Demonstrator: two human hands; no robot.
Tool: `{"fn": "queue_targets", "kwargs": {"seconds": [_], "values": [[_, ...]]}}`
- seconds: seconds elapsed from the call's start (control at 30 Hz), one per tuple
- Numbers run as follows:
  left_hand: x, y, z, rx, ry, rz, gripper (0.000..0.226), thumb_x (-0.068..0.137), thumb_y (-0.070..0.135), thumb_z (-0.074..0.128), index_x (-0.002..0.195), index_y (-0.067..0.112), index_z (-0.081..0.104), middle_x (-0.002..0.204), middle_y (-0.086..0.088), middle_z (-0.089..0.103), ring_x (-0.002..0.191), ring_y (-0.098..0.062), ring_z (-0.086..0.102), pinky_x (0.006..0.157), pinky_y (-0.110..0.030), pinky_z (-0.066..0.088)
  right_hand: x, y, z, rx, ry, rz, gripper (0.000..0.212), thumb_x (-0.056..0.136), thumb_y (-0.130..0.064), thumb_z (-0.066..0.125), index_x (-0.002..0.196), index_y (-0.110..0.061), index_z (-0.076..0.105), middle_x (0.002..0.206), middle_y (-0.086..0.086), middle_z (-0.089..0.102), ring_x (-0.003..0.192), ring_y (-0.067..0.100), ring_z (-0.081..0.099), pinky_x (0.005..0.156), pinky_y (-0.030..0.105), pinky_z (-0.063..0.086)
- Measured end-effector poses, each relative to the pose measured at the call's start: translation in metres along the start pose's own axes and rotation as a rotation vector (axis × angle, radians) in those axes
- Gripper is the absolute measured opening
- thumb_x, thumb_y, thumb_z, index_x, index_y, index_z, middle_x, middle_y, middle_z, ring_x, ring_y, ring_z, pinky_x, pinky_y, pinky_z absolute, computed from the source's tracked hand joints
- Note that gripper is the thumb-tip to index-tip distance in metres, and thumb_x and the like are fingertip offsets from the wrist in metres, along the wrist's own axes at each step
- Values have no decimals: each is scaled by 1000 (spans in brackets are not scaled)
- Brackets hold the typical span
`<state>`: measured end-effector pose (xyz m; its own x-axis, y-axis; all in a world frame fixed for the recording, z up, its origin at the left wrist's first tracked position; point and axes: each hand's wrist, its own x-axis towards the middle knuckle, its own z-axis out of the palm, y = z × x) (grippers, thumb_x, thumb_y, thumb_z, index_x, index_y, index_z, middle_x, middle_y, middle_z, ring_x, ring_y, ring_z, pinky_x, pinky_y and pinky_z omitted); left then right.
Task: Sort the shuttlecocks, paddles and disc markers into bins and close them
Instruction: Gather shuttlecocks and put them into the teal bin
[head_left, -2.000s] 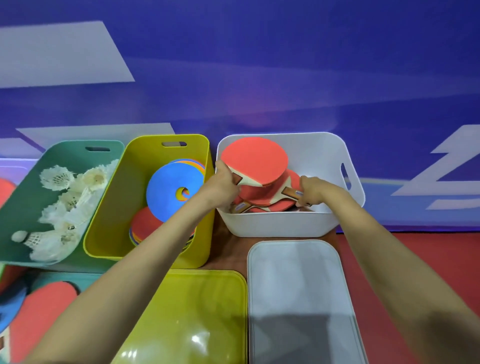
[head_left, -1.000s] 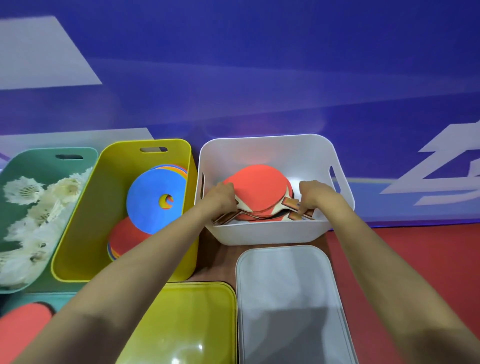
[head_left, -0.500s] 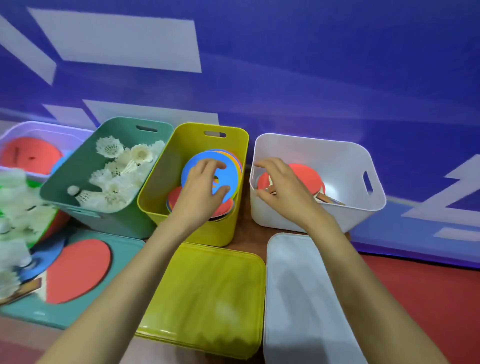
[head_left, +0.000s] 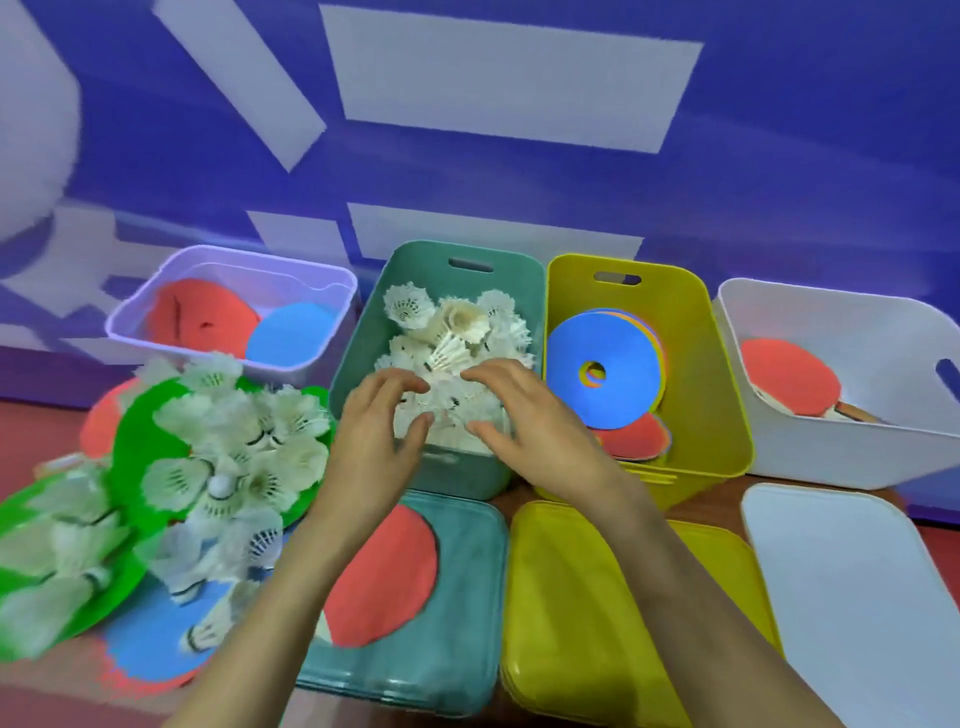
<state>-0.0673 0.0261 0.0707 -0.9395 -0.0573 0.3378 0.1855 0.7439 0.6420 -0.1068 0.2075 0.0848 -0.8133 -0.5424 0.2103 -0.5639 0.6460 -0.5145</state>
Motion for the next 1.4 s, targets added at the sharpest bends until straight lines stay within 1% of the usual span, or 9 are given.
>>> {"fn": "queue_targets", "kwargs": {"seconds": [0.1,0.37,0.47,0.6,0.77,0.9,1.07,1.2,1.4], "values": [[-10,-47,-29,4,-27,-34,21,81,11,62,102,13,60,108,0,58,103,-18,53,92,-23,36,25,-36,36,13,-34,23,46,89,-20,59,133,-15,45,133,3,44,124,22,43,102,39,40],[-36,-151,-62,257,-100,-331,37,72,3,70,107,6,61,112,-16,54,108,-37,49,95,-42,36,49,-82,101,55,-149,22,45,88,-15,59,131,-11,48,131,4,48,123,22,44,102,36,40],[-46,-169,-63,326,-155,-384,37,72,4,70,108,5,61,113,-18,55,109,-39,48,93,-44,39,51,-93,124,-44,-37,-93,36,81,-7,62,117,-7,58,114,8,58,108,26,51,92,39,45],[-60,-184,-56,347,-215,-441,41,77,3,66,117,4,57,118,-19,53,112,-40,46,96,-46,40,61,-111,142,-90,114,-194,28,79,-5,63,107,-6,61,107,9,59,109,26,50,95,33,42],[-64,-196,-52,322,-202,-522,43,83,-3,53,126,2,52,124,-21,49,116,-39,45,97,-45,38,65,-109,168,-41,-27,-176,36,74,-3,66,109,-6,60,109,10,58,105,27,51,90,37,46],[-63,-201,-59,324,-207,-496,32,89,3,49,120,10,54,116,-15,53,104,-34,52,73,-39,44,79,-108,189,-109,-276,5,51,83,-2,54,133,-7,42,129,15,44,117,36,42,95,46,42],[-63,-204,-77,338,-224,-453,37,89,11,53,125,16,46,120,-10,57,95,-33,57,62,-38,47,97,-114,210,-262,-272,159,51,85,0,45,134,-9,37,128,13,44,115,34,41,93,42,39],[-59,-210,-103,225,-125,-357,24,90,20,58,113,15,53,106,-6,61,86,-31,58,61,-34,44,105,-116,217,-296,-237,285,54,79,-3,16,126,-7,42,123,15,48,114,34,41,92,40,35],[-53,-224,-121,-37,-92,-211,10,91,18,58,99,18,52,89,3,54,79,-20,55,66,-40,52,110,-126,220,-238,-110,388,46,84,9,39,127,-5,43,121,16,47,114,33,47,90,41,42]]}}
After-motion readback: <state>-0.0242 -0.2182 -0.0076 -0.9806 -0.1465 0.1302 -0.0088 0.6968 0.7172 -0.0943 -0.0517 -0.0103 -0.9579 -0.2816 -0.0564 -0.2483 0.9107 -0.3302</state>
